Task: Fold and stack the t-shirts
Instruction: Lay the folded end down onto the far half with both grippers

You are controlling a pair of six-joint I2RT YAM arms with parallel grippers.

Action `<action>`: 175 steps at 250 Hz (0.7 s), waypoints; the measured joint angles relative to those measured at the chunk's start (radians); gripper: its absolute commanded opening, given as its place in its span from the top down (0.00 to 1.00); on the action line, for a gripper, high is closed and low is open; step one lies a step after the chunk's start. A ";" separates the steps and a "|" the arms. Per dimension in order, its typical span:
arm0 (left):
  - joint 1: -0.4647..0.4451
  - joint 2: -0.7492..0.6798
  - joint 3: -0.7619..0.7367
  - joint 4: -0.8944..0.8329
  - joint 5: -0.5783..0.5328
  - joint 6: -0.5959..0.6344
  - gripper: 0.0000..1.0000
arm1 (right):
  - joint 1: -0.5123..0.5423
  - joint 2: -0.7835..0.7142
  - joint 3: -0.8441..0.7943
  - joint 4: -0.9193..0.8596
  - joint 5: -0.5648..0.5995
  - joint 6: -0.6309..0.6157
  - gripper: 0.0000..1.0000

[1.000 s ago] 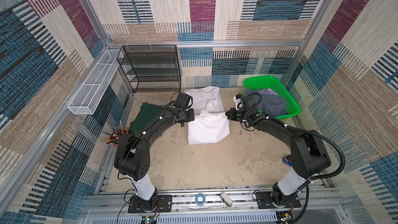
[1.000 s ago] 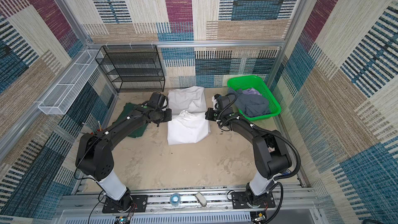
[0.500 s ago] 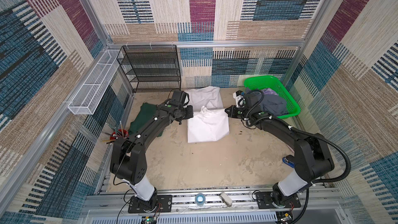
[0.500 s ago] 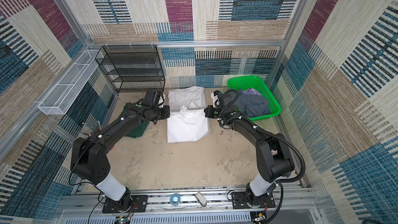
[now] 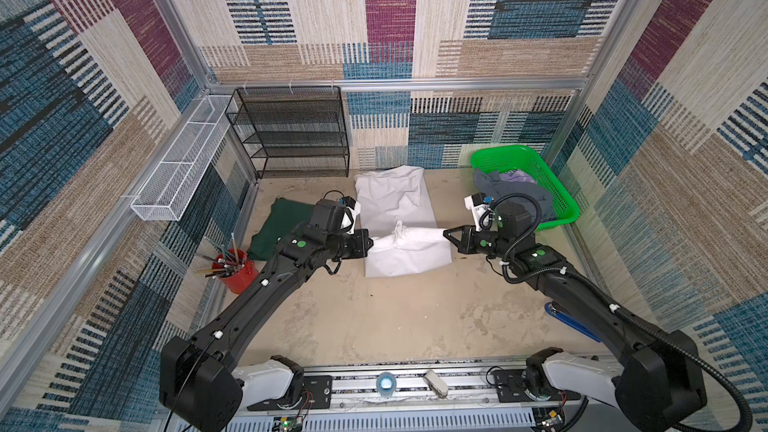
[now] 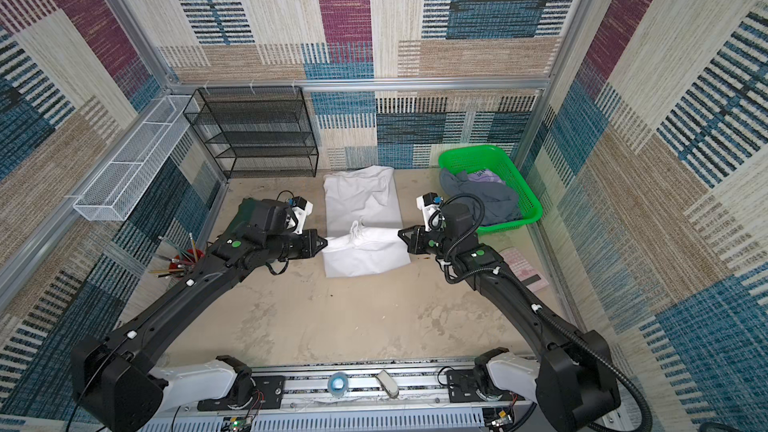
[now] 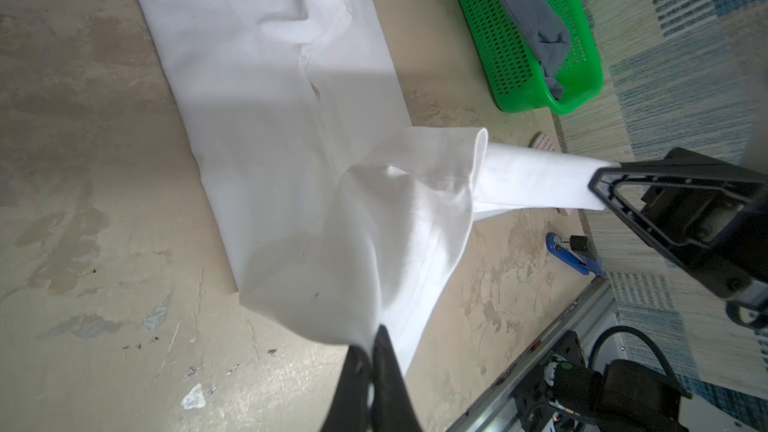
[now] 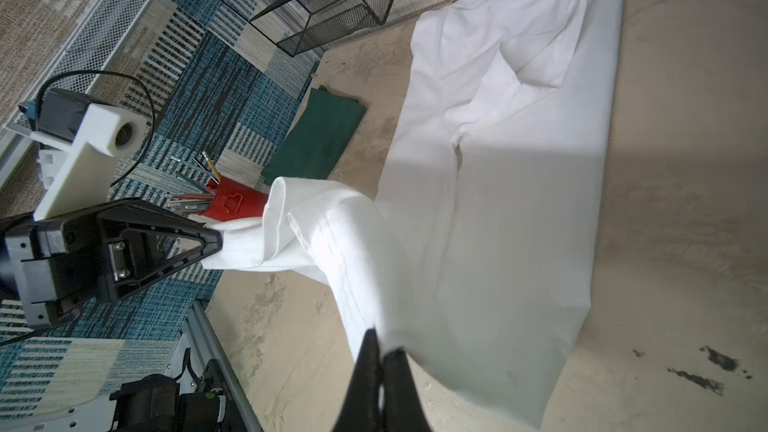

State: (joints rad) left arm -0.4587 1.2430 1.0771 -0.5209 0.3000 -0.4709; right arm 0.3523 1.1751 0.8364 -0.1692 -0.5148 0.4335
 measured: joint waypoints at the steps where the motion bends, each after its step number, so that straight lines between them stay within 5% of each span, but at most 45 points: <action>1: -0.001 -0.001 -0.001 0.000 0.001 0.000 1.00 | 0.000 -0.001 0.000 -0.001 0.000 0.000 1.00; 87: -0.027 -0.081 -0.033 0.009 0.013 -0.001 1.00 | 0.008 -0.056 -0.018 -0.033 -0.010 0.023 1.00; 175: -0.021 0.109 0.086 0.001 -0.170 0.003 1.00 | 0.007 0.095 0.037 -0.015 0.121 0.030 1.00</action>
State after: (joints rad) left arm -0.4797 1.3518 1.1629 -0.5201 0.1303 -0.4679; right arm 0.3595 1.2705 0.8730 -0.1841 -0.3943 0.4637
